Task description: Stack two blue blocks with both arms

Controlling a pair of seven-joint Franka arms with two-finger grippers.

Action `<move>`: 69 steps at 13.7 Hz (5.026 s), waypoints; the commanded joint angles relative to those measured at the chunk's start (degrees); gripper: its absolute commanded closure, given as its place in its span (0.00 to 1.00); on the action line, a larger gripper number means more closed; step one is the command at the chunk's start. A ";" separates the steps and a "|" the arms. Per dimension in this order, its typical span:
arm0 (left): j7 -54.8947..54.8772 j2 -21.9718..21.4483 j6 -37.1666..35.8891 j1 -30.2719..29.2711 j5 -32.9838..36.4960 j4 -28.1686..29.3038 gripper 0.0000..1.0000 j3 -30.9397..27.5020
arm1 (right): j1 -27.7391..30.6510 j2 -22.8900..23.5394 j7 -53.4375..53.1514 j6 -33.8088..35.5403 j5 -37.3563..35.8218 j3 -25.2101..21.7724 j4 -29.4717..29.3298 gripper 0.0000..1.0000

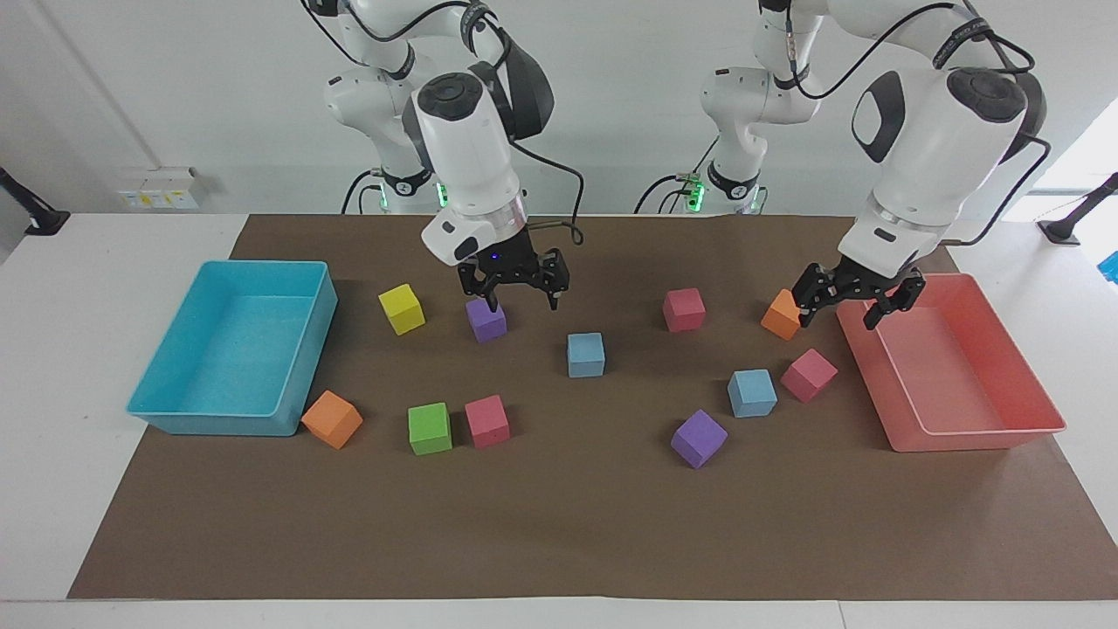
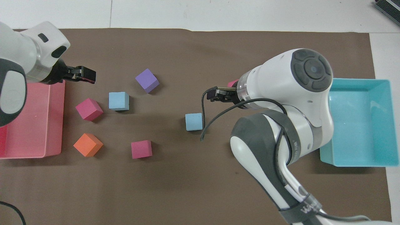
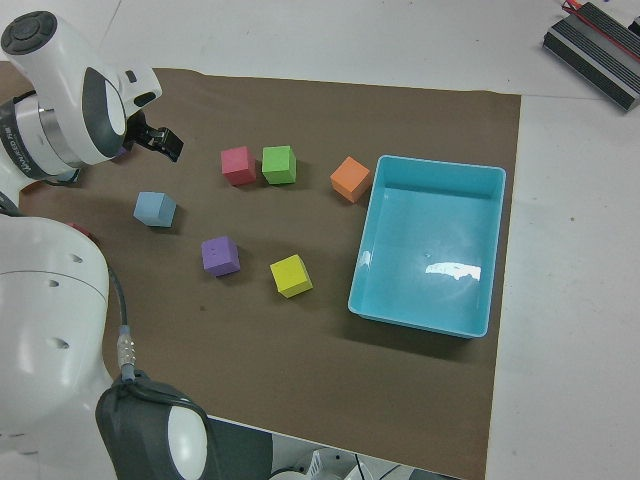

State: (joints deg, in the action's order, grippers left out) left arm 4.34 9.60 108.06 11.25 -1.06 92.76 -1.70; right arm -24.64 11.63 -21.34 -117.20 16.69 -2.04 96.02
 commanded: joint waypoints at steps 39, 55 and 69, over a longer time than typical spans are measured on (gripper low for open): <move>17.09 3.32 14.81 10.28 0.54 9.99 1.00 -0.67 | 4.25 12.10 48.49 -11.03 44.57 0.63 15.34 1.00; 35.46 8.24 19.64 28.91 0.62 7.34 1.00 -0.67 | 7.24 12.98 52.44 -6.73 52.91 0.81 15.95 1.00; 39.51 8.86 19.65 31.12 0.62 10.24 1.00 -0.84 | 6.10 13.86 54.74 -7.34 55.82 0.72 16.30 1.00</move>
State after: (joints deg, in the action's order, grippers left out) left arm 42.03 18.79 127.45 41.33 -1.02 102.06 -1.61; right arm -18.93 25.61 30.71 -124.67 70.67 -1.69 111.92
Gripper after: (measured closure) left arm 0.423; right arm 0.991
